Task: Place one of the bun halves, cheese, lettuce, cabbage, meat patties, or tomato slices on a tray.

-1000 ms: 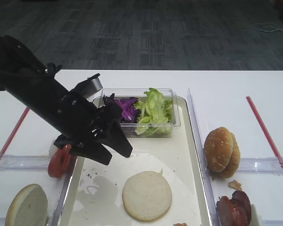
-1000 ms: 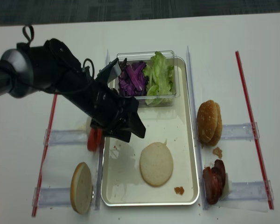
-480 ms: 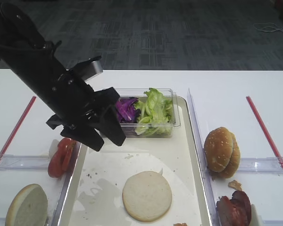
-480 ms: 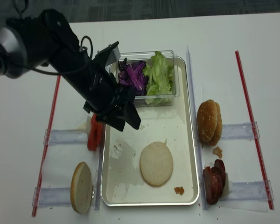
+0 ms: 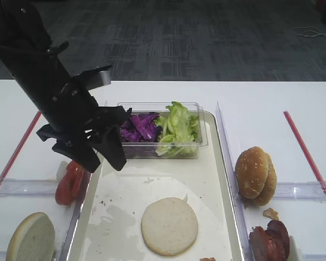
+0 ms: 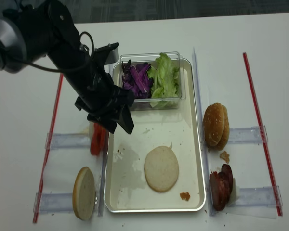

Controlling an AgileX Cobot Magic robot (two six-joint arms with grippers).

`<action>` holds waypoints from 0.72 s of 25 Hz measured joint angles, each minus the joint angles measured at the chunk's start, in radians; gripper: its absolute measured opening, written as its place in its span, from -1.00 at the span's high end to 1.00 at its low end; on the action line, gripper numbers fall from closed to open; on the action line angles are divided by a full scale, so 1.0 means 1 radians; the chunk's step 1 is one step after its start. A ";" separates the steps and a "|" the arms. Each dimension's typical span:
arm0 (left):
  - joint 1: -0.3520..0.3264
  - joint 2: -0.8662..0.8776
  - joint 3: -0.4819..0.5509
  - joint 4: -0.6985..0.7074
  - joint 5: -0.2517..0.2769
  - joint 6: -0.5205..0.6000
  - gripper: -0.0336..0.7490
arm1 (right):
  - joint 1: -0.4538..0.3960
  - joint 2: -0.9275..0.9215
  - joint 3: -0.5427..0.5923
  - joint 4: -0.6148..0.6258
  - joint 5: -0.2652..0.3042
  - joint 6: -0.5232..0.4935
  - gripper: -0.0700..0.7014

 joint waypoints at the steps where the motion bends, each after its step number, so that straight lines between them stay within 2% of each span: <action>1: 0.000 0.000 0.000 0.014 0.000 -0.004 -0.13 | 0.000 0.000 0.000 0.000 0.000 0.000 -0.98; 11: 0.000 -0.003 0.000 0.194 0.002 -0.105 -0.13 | 0.000 0.000 0.000 0.000 0.000 0.000 -0.98; 18: 0.000 -0.075 0.000 0.294 0.006 -0.124 -0.13 | 0.000 0.000 0.000 0.000 0.000 0.000 -0.98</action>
